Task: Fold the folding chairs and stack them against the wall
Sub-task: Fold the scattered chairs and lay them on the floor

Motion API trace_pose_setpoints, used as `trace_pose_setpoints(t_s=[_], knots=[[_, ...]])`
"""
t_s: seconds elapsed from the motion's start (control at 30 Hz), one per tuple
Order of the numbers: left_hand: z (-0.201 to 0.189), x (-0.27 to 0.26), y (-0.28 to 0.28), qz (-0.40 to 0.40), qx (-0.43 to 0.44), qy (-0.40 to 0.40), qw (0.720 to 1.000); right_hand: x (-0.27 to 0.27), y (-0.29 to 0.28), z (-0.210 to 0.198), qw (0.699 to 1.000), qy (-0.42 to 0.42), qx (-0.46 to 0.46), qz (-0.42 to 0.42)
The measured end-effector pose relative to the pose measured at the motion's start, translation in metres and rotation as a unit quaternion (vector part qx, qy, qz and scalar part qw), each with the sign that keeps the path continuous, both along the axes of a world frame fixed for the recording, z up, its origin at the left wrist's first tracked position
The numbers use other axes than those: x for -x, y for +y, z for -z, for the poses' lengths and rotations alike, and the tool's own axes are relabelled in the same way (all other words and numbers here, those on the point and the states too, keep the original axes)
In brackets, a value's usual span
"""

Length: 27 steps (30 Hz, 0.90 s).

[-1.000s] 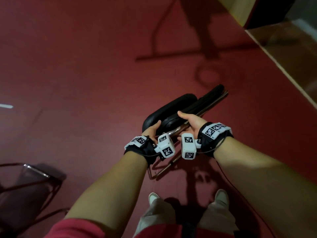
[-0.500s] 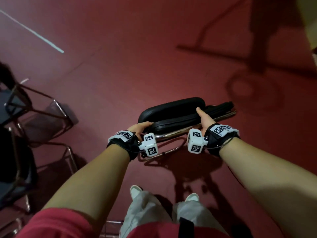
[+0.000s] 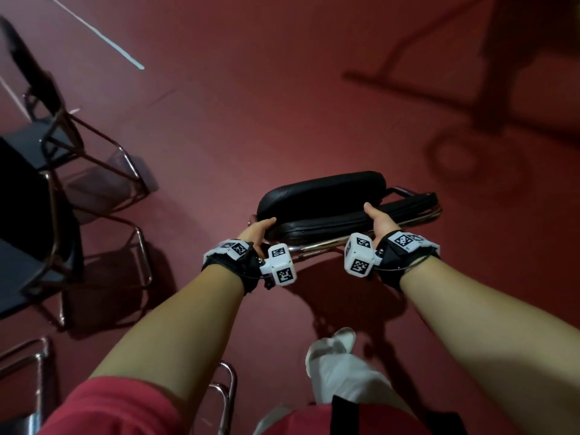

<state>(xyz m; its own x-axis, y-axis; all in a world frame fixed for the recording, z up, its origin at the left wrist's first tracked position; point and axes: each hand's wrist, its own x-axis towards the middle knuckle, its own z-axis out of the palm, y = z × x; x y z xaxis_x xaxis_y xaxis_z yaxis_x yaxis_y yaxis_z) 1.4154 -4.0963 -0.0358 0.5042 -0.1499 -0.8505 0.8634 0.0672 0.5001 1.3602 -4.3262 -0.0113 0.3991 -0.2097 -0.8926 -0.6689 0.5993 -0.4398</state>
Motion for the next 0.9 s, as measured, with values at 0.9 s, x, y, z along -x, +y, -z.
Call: trace_pose_setpoints(t_s=[0.9], knots=[[0.152,0.281,0.107,-0.145,-0.071,0.058,0.985,0.261,0.133,0.091,0.996,0.058,-0.061,-0.004]])
